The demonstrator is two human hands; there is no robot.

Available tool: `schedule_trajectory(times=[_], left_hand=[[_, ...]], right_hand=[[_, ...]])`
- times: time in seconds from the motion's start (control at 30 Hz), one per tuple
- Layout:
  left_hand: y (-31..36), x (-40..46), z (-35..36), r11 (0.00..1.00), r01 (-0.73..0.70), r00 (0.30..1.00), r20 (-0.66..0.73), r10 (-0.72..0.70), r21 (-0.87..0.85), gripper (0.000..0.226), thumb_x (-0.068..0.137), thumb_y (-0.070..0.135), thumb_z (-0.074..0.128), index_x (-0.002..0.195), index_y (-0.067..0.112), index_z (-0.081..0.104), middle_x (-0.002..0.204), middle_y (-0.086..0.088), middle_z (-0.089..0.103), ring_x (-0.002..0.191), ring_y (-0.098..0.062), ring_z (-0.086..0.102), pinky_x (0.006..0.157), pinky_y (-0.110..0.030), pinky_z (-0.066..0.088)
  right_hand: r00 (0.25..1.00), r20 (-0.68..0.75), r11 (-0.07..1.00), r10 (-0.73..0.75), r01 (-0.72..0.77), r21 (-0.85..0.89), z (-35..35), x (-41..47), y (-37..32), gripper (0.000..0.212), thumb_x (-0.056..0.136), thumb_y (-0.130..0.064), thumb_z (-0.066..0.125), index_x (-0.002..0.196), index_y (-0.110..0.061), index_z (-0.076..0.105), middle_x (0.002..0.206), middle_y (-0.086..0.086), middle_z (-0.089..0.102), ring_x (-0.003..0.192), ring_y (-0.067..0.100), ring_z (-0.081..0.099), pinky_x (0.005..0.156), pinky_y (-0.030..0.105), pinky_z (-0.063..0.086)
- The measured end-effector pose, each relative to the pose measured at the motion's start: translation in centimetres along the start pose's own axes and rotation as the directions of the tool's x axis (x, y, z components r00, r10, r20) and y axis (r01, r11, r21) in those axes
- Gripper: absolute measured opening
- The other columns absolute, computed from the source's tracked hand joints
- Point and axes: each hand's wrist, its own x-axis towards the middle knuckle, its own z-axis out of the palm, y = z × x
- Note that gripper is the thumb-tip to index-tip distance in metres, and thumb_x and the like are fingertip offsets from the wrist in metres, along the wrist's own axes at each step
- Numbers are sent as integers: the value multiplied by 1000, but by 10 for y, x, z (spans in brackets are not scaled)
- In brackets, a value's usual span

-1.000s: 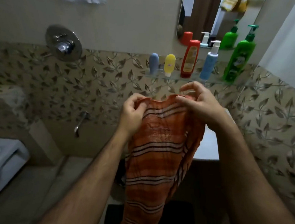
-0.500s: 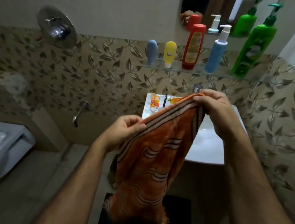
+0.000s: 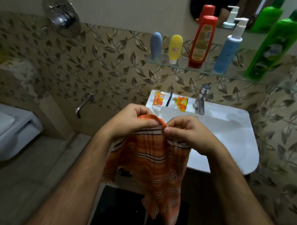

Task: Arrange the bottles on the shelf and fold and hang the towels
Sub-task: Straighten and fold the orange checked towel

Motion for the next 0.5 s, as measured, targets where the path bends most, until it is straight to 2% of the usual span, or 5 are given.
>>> schedule_trajectory(times=[0.13,0.2,0.3,0.37,0.5], left_hand=[[-29,-10,-5,994,106,991,79,-107,10,23,70,37,81,74,16,74,66,7,64,62,-4,57,57,-16,45],[-42,-17,-4,988,152,986,76,-150,-14,16,73,34,81,68,21,74,62,11,62,57,0,55,54,-14,42],[-41,-12,2,988,147,984,107,-142,-40,20,78,34,78,65,21,72,58,13,59,54,3,51,51,-11,39],[-29,-3,5,993,116,991,76,-114,-18,29,75,44,77,67,17,70,58,11,56,54,-1,49,50,-13,37],[-14,12,6,997,65,993,101,-69,49,32,73,45,78,79,14,73,68,1,62,64,-9,55,57,-19,43]], right_hand=[[969,-246,930,-19,108,352,-20,2,0,23,91,-20,60,68,-17,58,51,-5,46,40,4,42,39,15,32],[950,-312,929,24,94,358,-30,5,1,22,89,-29,60,73,-15,57,51,-4,45,40,6,41,41,18,32],[961,-238,989,141,-149,-14,-33,6,5,30,77,-49,75,92,-24,68,70,7,62,64,16,59,63,29,45],[970,-90,947,226,-241,-212,-29,7,6,47,66,-46,82,108,-34,66,73,8,59,69,18,54,67,31,40],[987,-17,884,161,-152,-442,-17,12,13,30,78,-36,81,75,-10,67,58,3,53,55,11,48,55,26,38]])
